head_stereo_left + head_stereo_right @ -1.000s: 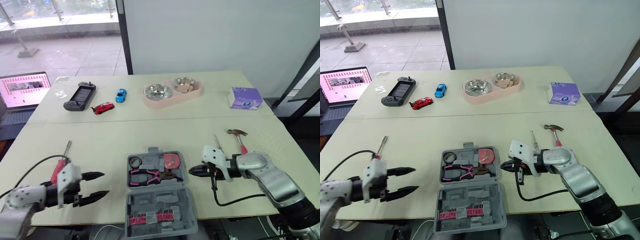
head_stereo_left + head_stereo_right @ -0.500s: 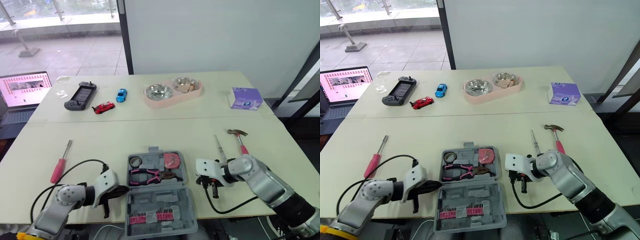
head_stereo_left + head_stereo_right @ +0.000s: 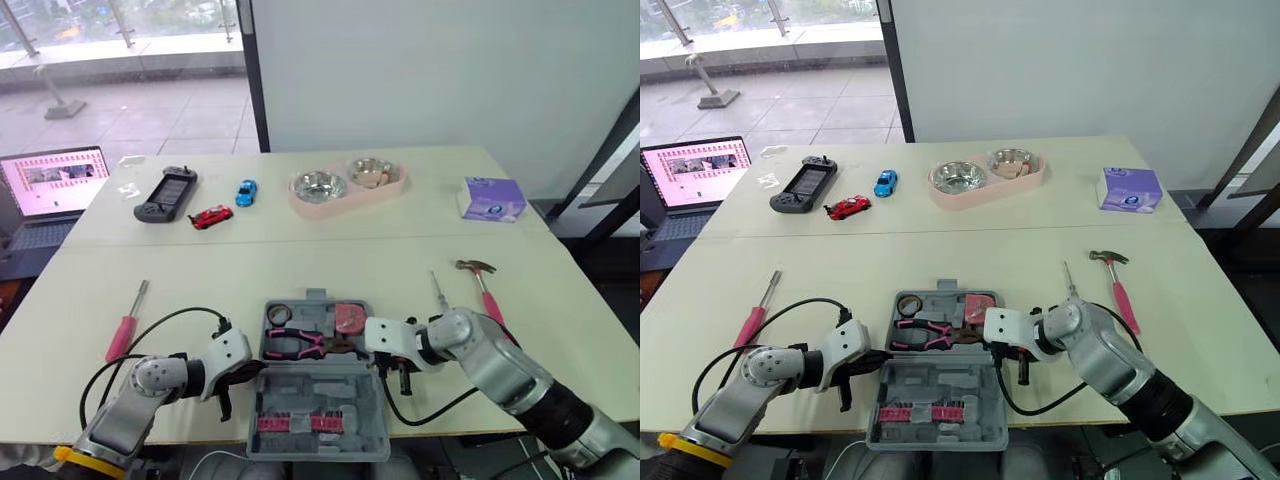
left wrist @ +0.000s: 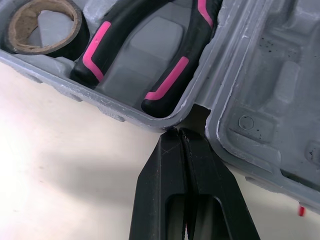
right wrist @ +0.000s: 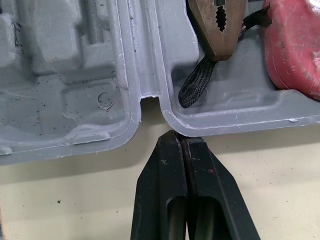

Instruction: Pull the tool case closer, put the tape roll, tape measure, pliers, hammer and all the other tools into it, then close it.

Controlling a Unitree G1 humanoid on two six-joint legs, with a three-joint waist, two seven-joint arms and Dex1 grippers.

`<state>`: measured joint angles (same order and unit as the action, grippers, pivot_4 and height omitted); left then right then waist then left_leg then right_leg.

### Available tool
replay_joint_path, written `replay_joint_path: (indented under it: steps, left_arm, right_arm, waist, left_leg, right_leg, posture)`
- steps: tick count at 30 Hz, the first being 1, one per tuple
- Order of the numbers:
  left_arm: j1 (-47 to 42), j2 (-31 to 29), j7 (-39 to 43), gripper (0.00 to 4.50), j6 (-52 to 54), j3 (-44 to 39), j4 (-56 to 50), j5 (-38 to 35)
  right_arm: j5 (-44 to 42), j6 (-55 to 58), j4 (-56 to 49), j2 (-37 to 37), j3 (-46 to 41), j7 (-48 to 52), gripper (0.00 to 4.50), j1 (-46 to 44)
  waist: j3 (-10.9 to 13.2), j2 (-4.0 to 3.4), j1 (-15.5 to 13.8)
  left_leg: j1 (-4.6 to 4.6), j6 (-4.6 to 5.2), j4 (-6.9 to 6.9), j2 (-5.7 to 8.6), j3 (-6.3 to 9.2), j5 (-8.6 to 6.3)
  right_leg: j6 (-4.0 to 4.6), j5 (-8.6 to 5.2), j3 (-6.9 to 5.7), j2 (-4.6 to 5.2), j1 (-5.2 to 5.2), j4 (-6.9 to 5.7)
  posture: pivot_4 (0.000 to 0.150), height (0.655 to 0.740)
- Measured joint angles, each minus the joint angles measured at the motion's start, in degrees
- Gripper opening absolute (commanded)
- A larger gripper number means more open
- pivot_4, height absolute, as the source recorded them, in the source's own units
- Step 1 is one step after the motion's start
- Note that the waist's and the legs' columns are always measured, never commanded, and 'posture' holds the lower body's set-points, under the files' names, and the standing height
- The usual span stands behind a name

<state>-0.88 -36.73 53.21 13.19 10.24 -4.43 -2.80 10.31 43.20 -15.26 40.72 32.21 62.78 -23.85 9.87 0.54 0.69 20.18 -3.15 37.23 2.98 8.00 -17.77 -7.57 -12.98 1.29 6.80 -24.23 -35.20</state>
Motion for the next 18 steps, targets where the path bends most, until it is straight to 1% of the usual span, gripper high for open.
replay_joint_path:
  steps: [6, 13, 18]
  left_arm:
    - [-4.6, 0.8, 0.0, 0.06, -1.2, 0.1, 5.0, 0.8]
    - [-11.8, 2.3, -0.2, 0.06, -4.0, 0.3, 13.5, 2.3]
    - [-16.2, 3.5, -0.7, 0.06, -6.6, 0.4, 19.5, 3.2]
  right_arm:
    - [0.4, 0.8, 4.6, -2.7, 0.3, -1.3, 0.00, -3.8]
    - [0.9, -1.7, 16.8, -7.8, 0.2, -3.4, 0.00, -11.8]
    - [0.9, -3.3, 19.6, -8.5, 0.1, -3.5, 0.00, -13.2]
  waist:
    - [0.0, -0.04, 0.0]
    - [0.0, -0.04, 0.0]
    - [0.0, -0.04, -0.1]
  left_leg:
    - [-0.02, -0.07, 0.00, 0.00, 0.00, 0.05]
    - [0.07, -0.18, -0.01, 0.01, 0.03, 0.12]
    - [0.13, -0.26, 0.00, 0.04, 0.07, 0.16]
  right_leg:
    - [0.02, 0.05, 0.00, -0.02, 0.00, -0.03]
    - [-0.07, 0.15, -0.01, -0.02, -0.09, -0.02]
    - [-0.12, 0.19, -0.01, -0.01, -0.10, -0.01]
  posture:
    - [0.150, 0.7360]
    - [0.150, 0.7360]
    - [0.150, 0.7360]
